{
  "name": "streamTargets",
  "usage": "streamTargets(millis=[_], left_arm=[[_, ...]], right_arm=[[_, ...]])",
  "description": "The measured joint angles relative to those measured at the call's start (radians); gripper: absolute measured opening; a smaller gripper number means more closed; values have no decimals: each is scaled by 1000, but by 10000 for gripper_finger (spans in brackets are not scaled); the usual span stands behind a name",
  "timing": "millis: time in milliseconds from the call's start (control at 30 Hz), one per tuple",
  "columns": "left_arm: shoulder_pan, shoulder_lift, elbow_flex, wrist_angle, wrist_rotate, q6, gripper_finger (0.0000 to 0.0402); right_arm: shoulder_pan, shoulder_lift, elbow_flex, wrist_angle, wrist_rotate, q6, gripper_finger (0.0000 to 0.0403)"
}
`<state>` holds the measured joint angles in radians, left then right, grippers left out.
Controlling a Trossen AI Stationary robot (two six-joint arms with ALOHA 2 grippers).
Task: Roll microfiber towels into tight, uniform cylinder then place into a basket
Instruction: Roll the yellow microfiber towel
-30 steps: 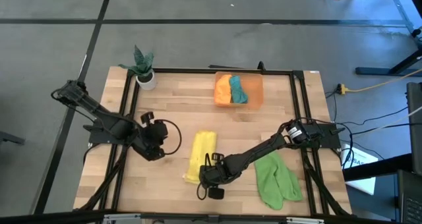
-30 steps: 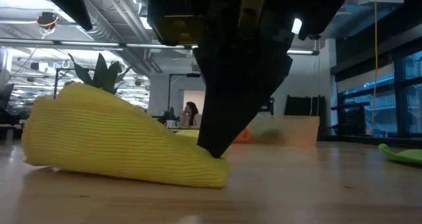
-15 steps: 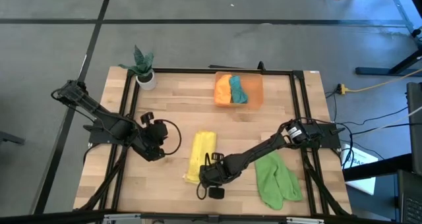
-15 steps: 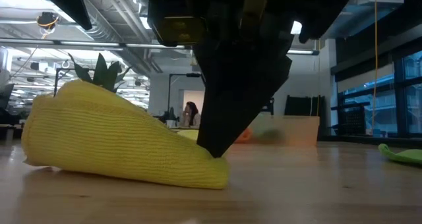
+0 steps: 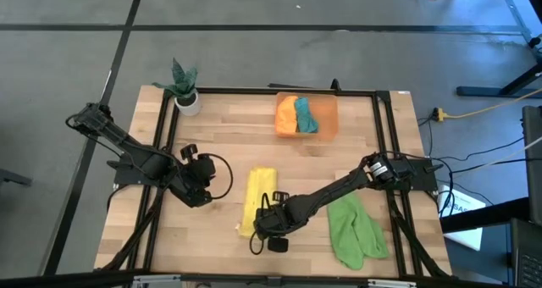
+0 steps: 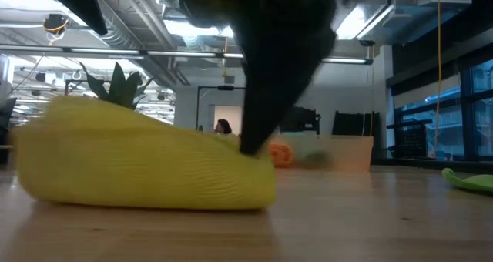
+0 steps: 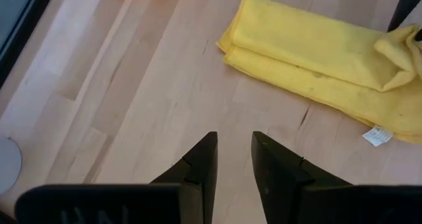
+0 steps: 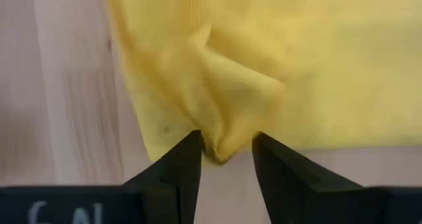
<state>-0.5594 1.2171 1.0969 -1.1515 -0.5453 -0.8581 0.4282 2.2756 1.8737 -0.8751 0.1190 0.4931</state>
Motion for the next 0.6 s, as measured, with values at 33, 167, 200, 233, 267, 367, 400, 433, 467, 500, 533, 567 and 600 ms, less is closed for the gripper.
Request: streamTargets(millis=[33,167,200,233,267,367,400,433,467,500,533,567,600], left_arm=[[0,0,0,0,0,0,85],[0,0,0,0,4,0,85],[0,0,0,0,10,0,85],[0,0,0,0,13,0,85],[0,0,0,0,14,0,85],[0,0,0,0,15,0,85],[0,0,0,0,15,0,85],[0,0,0,0,15,0,85],[0,0,0,0,15,0,85],[0,0,0,0,15,0,85],[0,0,0,0,15,0,85],[0,0,0,0,15,0,85],[0,0,0,0,15,0,85]], right_arm=[[0,-2,9,-6,26,1,138],[0,-3,30,-39,105,25,138],[-1,-3,32,-37,114,26,138],[-1,-3,32,-37,122,26,138],[-1,-3,32,-39,125,26,138],[-1,-3,32,-44,126,26,138],[-1,-3,32,-42,125,26,138],[0,-3,32,-42,125,25,138],[1,-3,32,-42,126,25,138],[5,-3,32,-42,132,25,138],[9,-3,32,-42,145,24,138],[14,-3,32,-42,162,24,138],[19,-3,32,-43,178,24,138]])
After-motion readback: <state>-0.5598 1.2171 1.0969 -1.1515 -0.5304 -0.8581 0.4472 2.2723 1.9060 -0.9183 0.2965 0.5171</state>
